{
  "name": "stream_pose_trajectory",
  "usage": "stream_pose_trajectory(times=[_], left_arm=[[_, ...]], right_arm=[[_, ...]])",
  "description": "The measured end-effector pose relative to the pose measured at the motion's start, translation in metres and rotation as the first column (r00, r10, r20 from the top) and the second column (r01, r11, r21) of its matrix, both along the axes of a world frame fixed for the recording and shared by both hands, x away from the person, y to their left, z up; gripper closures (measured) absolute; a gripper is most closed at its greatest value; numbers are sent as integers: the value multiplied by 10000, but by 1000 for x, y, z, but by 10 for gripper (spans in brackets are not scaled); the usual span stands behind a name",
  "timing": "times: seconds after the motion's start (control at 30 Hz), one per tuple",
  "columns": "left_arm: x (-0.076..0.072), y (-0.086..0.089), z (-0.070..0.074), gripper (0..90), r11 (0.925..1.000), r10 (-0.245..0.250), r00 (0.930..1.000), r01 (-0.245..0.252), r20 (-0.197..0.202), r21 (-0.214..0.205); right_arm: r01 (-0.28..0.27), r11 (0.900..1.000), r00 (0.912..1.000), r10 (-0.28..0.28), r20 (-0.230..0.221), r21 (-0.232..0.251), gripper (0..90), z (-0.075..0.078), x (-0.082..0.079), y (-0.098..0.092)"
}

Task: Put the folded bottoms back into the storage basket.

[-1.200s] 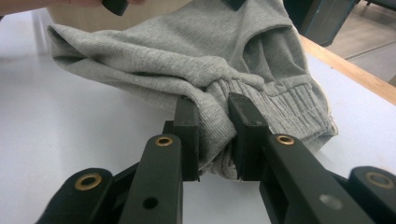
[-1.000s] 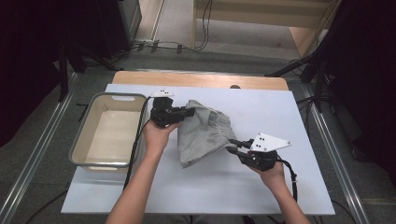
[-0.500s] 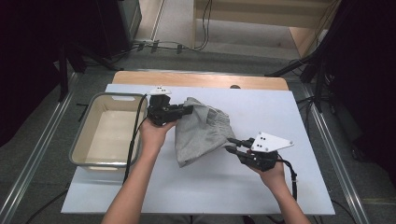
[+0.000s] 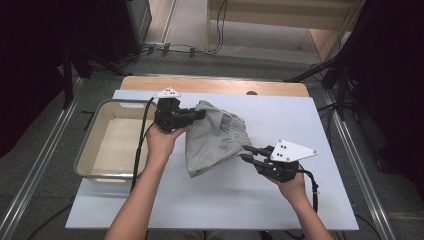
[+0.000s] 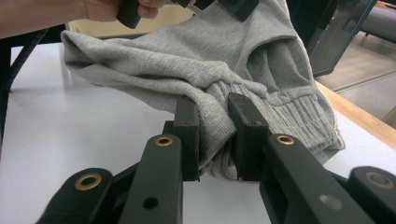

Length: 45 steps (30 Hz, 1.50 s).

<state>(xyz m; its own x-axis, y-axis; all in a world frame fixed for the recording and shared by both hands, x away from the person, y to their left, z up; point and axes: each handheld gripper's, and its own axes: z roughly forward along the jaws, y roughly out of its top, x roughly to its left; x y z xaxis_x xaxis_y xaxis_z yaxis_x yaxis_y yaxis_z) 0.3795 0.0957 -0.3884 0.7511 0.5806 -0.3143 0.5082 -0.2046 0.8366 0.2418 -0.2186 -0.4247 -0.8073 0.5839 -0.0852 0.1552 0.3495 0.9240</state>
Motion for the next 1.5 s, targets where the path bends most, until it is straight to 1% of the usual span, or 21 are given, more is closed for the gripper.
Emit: stream_pose_trajectory(times=[0.1, 0.47, 0.77, 1.13, 1.5], left_arm=[[0, 3, 2, 752, 10000, 21, 10000, -21, -11, -71], [-1, 11, 6, 752, 10000, 21, 10000, -21, 74, 30], [-2, 20, 12, 752, 9999, 80, 9997, -82, 224, 122], [-2, 39, 18, 752, 9998, 192, 9995, -194, 270, 96], [0, 56, 20, 752, 9995, 308, 9993, -310, 190, 98]], right_arm=[[-64, 10000, 10000, 64, 25, -10, 725, 1, 0, 3], [-199, 9998, 9998, 199, 43, 0, 725, 4, 2, 10], [-387, 9992, 9992, 387, 47, 15, 730, 7, 4, 20], [-664, 9978, 9977, 664, 112, -49, 731, 12, 8, 37], [-884, 9959, 9959, 887, 173, -172, 730, 17, 12, 56]])
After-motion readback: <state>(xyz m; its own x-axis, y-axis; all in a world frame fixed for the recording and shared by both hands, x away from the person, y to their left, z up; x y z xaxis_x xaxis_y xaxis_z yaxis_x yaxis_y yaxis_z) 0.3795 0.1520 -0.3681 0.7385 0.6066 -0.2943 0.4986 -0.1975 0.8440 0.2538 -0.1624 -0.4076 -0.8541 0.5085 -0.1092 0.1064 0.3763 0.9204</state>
